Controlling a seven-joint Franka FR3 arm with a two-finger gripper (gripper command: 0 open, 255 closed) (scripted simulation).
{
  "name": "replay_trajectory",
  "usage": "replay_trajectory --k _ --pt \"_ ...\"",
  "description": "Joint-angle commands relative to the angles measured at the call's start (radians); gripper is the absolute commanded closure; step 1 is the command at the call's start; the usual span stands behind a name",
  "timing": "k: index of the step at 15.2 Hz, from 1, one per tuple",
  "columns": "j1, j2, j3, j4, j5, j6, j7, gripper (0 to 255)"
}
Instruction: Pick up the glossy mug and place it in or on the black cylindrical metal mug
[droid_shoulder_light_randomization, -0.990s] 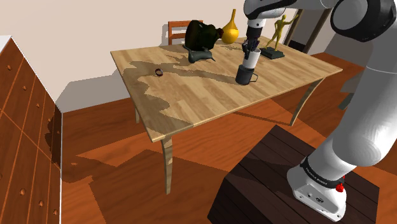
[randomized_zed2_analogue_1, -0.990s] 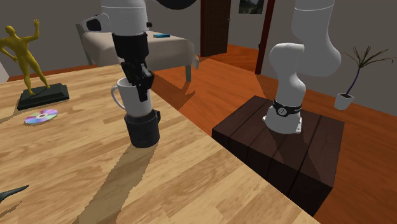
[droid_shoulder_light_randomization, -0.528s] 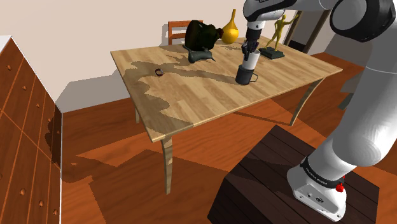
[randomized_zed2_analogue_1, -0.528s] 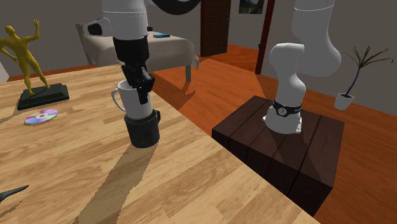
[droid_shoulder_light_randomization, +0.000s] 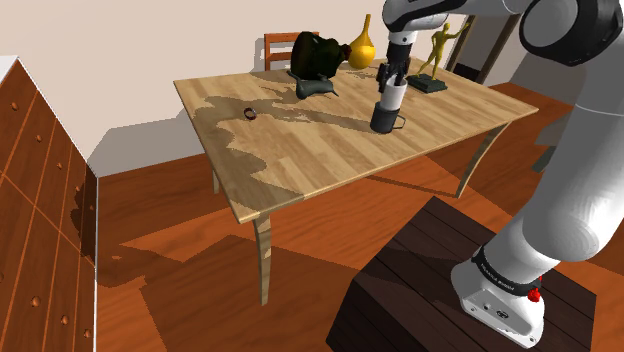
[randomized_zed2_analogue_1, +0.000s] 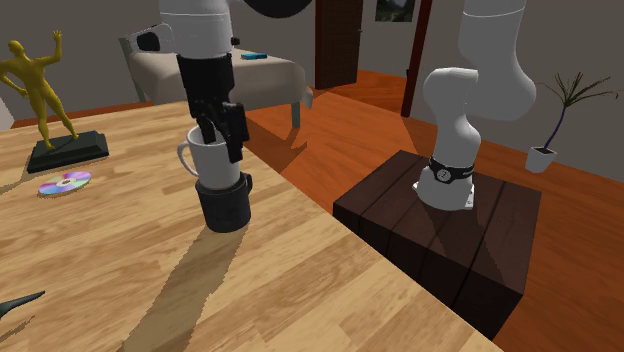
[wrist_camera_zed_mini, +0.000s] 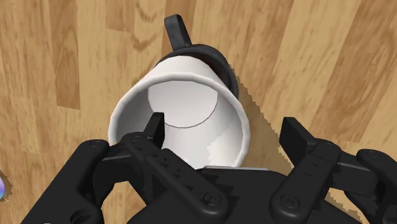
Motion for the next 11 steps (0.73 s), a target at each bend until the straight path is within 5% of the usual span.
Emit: replay_trajectory --k 1,3,11 --pt "0.0 -0.007 -0.001 0.043 -0.003 -0.049 0.001 0" --pt "0.0 -0.012 -0.002 0.097 -0.005 -0.108 0.003 0" --pt "0.0 -0.012 -0.002 0.097 -0.005 -0.108 0.003 0"
